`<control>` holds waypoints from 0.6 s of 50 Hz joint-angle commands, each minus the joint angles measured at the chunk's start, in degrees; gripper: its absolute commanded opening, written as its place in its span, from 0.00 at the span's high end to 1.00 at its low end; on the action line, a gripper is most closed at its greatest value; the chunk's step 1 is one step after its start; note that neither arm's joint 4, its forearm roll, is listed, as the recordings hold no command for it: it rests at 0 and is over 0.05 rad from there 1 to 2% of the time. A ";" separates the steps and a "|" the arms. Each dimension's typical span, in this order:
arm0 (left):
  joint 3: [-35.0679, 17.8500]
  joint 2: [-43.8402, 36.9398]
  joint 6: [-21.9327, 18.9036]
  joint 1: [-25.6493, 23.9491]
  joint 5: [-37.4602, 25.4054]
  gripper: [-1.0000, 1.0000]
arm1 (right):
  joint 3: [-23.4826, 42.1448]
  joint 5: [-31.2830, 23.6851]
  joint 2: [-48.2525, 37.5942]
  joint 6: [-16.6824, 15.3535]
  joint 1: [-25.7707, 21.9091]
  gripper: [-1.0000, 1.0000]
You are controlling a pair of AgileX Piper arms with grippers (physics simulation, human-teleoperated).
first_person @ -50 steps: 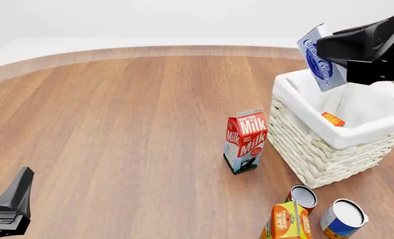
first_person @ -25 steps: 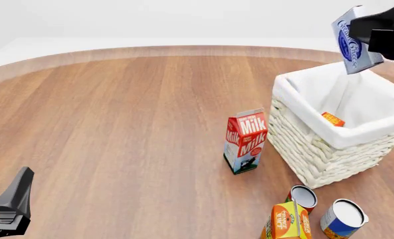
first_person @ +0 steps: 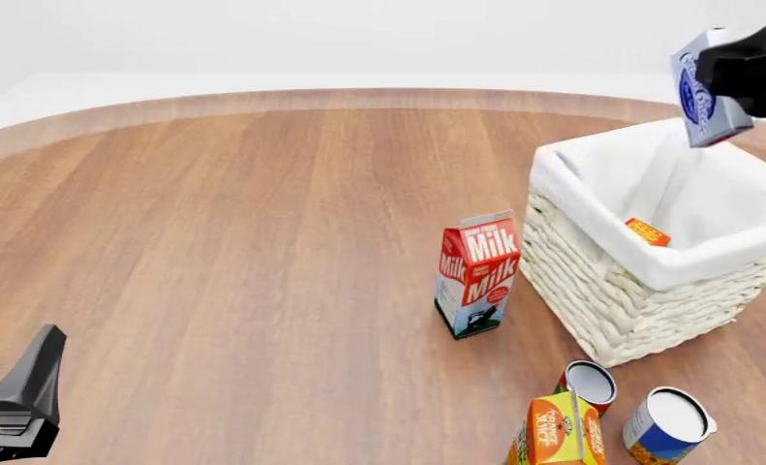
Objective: Pick up the cream cheese box and the butter, and put them in the basket.
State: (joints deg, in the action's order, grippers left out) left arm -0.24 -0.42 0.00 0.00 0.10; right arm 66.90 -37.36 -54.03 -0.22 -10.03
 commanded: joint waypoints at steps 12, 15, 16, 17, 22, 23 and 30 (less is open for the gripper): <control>0.00 0.00 0.00 0.00 0.00 0.00 | 0.55 1.63 -2.30 0.86 4.49 1.00; 0.00 0.00 0.00 0.00 0.00 0.00 | 0.93 1.54 -2.35 1.02 5.03 1.00; 0.00 0.00 0.00 0.00 0.00 0.00 | 1.06 1.39 -2.29 1.16 5.07 1.00; 0.00 0.00 0.00 0.00 0.00 0.00 | 1.14 1.27 -2.25 1.17 5.16 1.00; 0.00 0.00 0.00 0.00 0.00 0.00 | -1.06 3.47 -2.58 1.48 6.44 1.00; 0.00 0.00 0.00 0.00 0.00 0.00 | -1.58 4.01 -2.67 1.66 6.73 1.00; 0.00 0.00 0.00 0.00 0.00 0.00 | -2.01 4.69 -3.02 1.87 7.78 1.00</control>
State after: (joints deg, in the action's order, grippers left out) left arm -0.24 -0.42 0.00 0.00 0.10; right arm 65.73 -34.35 -56.73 0.84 -4.01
